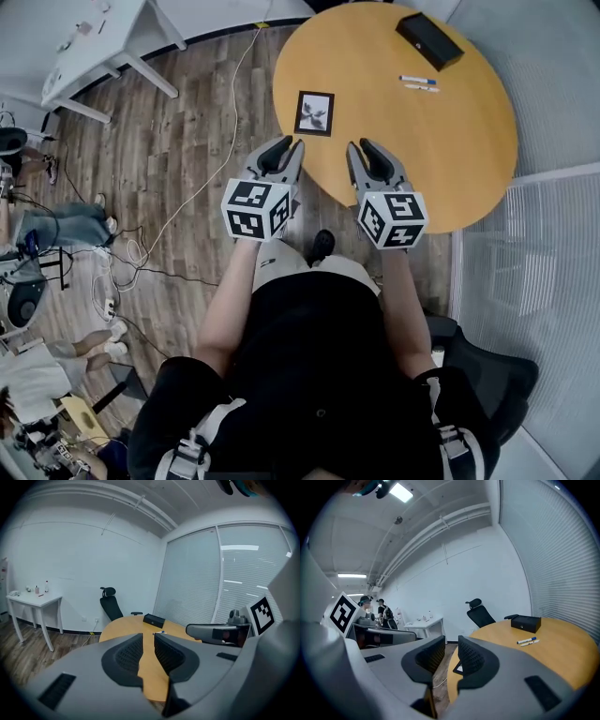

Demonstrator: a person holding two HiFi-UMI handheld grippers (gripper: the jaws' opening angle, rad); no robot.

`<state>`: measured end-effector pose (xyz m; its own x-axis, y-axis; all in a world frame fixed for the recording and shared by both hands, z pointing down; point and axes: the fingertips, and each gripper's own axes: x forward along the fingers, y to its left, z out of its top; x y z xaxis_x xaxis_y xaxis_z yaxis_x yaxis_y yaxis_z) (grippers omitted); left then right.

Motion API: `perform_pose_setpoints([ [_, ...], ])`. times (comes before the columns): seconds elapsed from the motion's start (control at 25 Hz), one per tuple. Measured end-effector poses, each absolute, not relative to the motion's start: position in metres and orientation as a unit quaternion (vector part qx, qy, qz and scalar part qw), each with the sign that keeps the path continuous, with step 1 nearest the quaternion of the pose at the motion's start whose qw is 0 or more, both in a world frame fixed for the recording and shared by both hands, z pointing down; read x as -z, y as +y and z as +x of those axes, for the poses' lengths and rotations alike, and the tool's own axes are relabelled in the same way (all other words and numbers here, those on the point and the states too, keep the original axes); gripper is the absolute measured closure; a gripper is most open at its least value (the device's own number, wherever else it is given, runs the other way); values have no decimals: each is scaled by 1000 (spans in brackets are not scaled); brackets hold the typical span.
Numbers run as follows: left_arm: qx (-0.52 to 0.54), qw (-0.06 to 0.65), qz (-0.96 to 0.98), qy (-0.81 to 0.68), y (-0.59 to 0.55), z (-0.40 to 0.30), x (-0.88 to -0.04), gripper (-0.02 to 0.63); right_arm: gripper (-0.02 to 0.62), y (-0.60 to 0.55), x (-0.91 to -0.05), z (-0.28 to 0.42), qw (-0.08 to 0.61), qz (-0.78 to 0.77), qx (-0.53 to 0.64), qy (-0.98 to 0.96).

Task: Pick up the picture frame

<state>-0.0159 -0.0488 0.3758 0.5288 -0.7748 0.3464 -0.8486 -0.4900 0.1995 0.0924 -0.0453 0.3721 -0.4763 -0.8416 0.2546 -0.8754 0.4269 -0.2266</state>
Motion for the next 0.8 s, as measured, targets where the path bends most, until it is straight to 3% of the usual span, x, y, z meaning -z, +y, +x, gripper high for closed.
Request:
perform_pose_setpoints([
  [0.8,-155,252,837,-460,-182,-41,-467,515,483,-171,-457,71,119,519,-234,-813],
])
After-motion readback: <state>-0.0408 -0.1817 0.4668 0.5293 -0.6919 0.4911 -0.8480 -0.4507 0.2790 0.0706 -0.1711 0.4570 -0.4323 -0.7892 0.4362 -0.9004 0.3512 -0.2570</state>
